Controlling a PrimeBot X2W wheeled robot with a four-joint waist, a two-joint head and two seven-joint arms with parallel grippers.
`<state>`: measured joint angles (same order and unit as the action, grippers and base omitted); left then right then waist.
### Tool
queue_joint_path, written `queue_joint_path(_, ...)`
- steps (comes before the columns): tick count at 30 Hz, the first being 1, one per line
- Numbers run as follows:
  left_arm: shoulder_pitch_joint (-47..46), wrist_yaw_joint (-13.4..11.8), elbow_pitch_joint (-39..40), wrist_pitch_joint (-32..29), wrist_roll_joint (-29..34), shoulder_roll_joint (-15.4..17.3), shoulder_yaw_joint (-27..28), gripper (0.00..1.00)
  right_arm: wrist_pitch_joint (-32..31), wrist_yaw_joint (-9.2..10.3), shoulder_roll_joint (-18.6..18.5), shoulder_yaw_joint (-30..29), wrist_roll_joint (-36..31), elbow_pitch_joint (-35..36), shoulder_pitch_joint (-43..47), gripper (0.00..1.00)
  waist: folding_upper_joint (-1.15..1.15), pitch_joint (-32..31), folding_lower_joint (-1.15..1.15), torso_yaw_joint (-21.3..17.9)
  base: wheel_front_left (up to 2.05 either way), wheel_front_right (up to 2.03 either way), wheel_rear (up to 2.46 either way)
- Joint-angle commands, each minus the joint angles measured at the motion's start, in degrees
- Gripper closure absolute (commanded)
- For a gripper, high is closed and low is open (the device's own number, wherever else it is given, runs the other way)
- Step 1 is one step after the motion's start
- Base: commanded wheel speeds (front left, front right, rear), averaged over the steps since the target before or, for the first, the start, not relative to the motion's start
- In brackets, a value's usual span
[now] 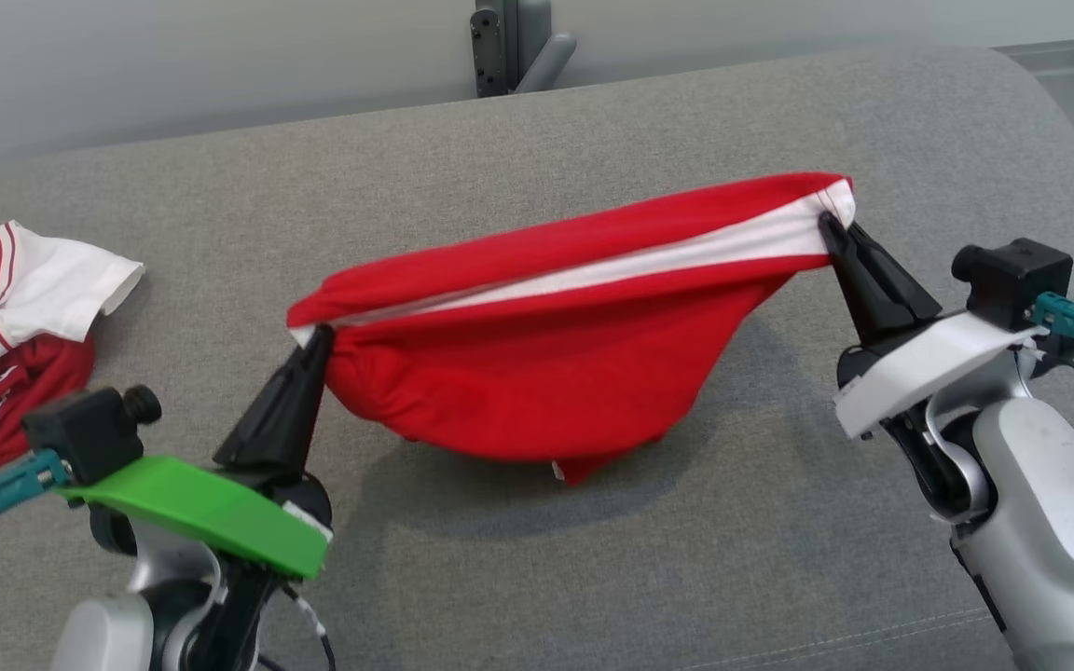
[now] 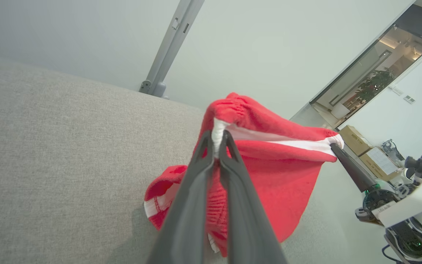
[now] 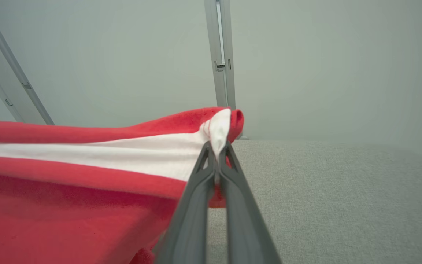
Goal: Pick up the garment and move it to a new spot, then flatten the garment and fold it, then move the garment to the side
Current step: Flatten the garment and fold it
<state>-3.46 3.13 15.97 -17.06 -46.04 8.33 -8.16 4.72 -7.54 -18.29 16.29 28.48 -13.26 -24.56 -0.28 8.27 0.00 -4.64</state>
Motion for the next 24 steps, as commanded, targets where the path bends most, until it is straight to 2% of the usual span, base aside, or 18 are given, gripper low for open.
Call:
queue_joint_path(1, -1.54, -0.39, -0.49, 0.4, 0.54, 0.38, 0.42, 1.0, 0.55, 0.1, 0.46, -0.11, -0.18, 0.29, -1.17, 1.0, 0.28, -0.85, 0.0, -0.5, 0.0, 0.0, 0.0)
queue_joint_path(3, -4.99, -0.75, -2.8, 1.52, 2.61, 0.45, 0.8, 1.0, 1.44, 0.1, 1.39, 0.04, -1.09, -0.07, -2.77, 1.0, 0.28, -1.07, 0.0, -0.59, 0.0, 0.0, 0.0)
queue_joint_path(8, -10.39, 1.79, -13.38, 7.17, 5.34, -0.67, -1.24, 1.0, 6.62, 0.1, 3.93, 3.39, -4.62, -6.4, -5.55, 1.0, 0.28, -0.13, 0.0, -0.63, 0.0, 0.0, 0.0)
queue_joint_path(10, -10.93, 3.01, -18.05, 10.36, 5.68, -1.27, -2.79, 1.0, 8.54, 0.1, 4.83, 5.52, -6.7, -10.61, -5.71, 1.0, 0.28, 0.76, 0.0, -0.49, 0.0, 0.0, 0.0)
queue_joint_path(11, -10.05, 3.7, -22.39, 13.44, 4.79, -1.87, -4.39, 1.0, 9.65, 0.1, 5.91, 6.69, -7.94, -15.05, -4.64, 1.0, 0.28, 1.52, 0.0, -0.26, 0.0, 0.0, 0.0)
queue_joint_path(15, -7.25, 4.31, -28.01, 18.72, 4.15, -2.24, -7.59, 1.0, 10.54, 0.1, 7.8, 7.62, -8.62, -19.79, -2.23, 1.0, 0.28, 2.87, 0.0, 0.07, 0.0, 0.0, 0.0)
queue_joint_path(17, -5.58, 4.44, -28.72, 20.7, 3.21, -2.03, -8.8, 1.0, 10.57, 0.1, 7.84, 6.62, -9.07, -18.51, -0.6, 1.0, 0.28, 3.41, 0.0, 0.15, 0.0, 0.0, 0.0)
queue_joint_path(23, 0.79, 4.38, -25.39, 26.04, 0.76, 1.27, -11.28, 1.0, 10.53, 0.1, 6.05, 3.81, -12.15, -10.37, 6.11, 1.0, 0.28, 4.39, 0.0, 0.1, 0.0, 0.0, 0.0)
queue_joint_path(24, 1.63, 4.39, -24.64, 26.77, 0.72, 1.93, -11.56, 1.0, 10.53, 0.1, 5.81, 3.73, -12.54, -8.96, 7.37, 0.96, 0.28, 4.57, 0.0, 0.14, 0.0, 0.0, 0.0)
